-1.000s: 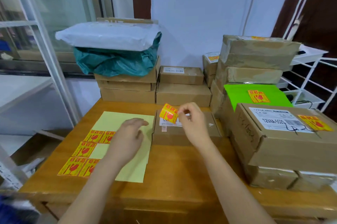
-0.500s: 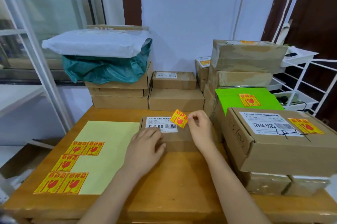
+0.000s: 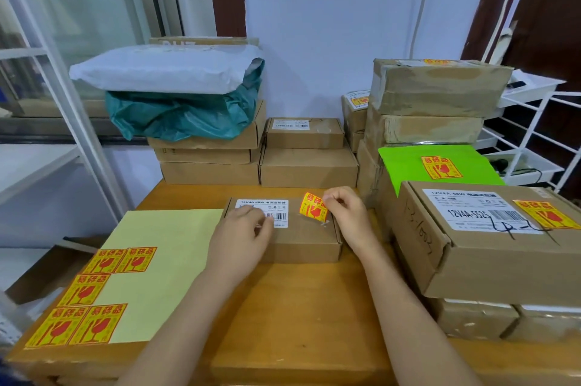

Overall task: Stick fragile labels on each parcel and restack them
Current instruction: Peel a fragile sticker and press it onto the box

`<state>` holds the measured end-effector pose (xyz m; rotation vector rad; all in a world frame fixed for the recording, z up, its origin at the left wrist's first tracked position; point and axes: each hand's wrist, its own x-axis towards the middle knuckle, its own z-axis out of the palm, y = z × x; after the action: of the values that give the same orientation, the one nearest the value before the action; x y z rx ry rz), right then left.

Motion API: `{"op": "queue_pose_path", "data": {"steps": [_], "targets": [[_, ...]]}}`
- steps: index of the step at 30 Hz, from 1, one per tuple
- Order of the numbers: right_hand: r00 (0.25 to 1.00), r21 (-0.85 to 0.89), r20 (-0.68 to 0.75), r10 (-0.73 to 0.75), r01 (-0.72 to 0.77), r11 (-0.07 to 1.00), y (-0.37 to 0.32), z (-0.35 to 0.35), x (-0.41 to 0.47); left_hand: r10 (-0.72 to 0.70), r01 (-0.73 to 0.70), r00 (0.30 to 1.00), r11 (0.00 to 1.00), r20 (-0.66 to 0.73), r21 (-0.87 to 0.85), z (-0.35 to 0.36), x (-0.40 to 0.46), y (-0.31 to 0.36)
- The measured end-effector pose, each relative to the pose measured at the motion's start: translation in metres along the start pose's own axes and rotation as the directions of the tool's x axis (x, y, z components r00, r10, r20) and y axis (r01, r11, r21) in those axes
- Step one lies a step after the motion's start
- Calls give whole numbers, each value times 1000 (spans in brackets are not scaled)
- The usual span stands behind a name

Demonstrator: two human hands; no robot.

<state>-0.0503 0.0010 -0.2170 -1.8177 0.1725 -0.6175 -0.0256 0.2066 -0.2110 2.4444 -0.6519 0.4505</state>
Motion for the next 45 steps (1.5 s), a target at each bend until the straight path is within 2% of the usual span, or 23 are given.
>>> {"op": "queue_pose_path", "data": {"steps": [5, 10, 15, 22, 29, 40, 45], "targets": [[996, -13, 91, 6, -4, 1000, 6, -4, 7, -21, 46, 994, 967, 103, -252, 11, 26, 30], [989, -41, 148, 3, 3, 999, 16, -5, 9, -95, 144, 986, 902, 139, -407, 31, 31, 42], [988, -85, 152, -11, 25, 996, 21, -3, 12, -67, 83, 995, 961, 70, -263, 40, 27, 42], [993, -114, 121, 3, 11, 993, 17, -1, 9, -46, 53, 998, 976, 35, -211, 44, 26, 41], [996, -220, 85, -14, 32, 975, 15, 0, 6, -25, 28, 999, 987, 25, -158, 45, 27, 43], [997, -227, 72, -34, 49, 973, 13, 2, 5, -21, 21, 1000, 999, 17, -24, 47, 25, 45], [997, -240, 74, -37, 54, 969, 15, 2, 6, -12, 12, 1000, 1000, 14, -15, 48, 24, 45]]}}
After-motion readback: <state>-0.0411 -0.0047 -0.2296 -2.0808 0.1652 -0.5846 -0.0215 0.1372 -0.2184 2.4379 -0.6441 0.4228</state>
